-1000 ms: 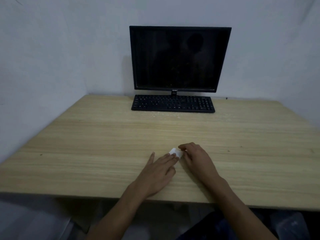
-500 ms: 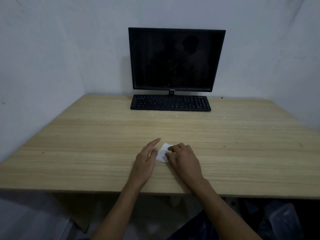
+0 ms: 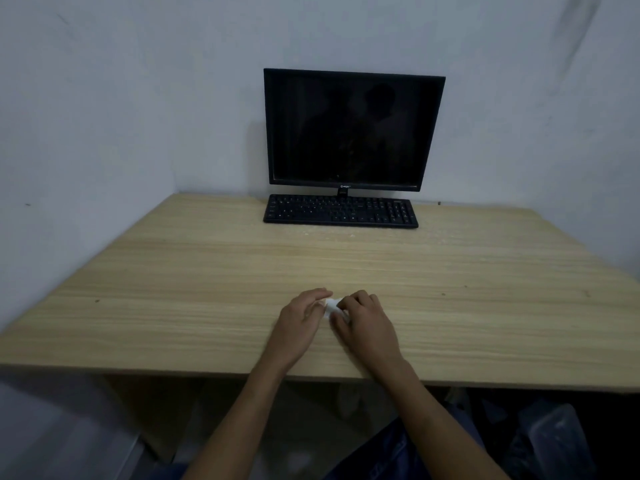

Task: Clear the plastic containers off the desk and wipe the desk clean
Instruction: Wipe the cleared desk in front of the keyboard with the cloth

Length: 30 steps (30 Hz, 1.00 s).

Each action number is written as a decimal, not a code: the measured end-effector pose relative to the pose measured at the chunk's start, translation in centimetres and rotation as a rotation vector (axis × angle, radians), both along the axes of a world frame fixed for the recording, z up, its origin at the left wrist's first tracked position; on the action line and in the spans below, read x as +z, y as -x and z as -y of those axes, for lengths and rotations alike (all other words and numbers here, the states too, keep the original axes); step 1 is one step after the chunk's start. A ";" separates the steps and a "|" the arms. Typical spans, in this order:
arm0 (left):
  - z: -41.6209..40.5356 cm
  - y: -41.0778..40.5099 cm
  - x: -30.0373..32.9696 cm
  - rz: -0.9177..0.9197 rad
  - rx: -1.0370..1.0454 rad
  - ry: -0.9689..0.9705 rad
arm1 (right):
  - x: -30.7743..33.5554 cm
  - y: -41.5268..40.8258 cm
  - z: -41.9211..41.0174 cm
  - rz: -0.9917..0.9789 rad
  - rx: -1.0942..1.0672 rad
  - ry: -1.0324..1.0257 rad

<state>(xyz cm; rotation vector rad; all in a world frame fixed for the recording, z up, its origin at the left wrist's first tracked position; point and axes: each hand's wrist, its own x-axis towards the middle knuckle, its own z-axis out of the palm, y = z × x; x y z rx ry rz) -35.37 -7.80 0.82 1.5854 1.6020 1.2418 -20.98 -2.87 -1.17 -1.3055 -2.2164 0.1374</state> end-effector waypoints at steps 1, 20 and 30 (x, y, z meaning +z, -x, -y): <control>0.0 0.0 0.0 -0.009 0.005 -0.004 | 0.0 -0.1 0.0 -0.029 0.000 0.028; 0.3 -0.9 0.5 -0.079 0.013 0.000 | 1.7 -2.5 0.5 -0.926 -0.069 0.347; 0.5 -3.9 0.8 -0.086 -0.043 0.025 | 2.7 -6.1 1.6 -1.159 -0.084 0.537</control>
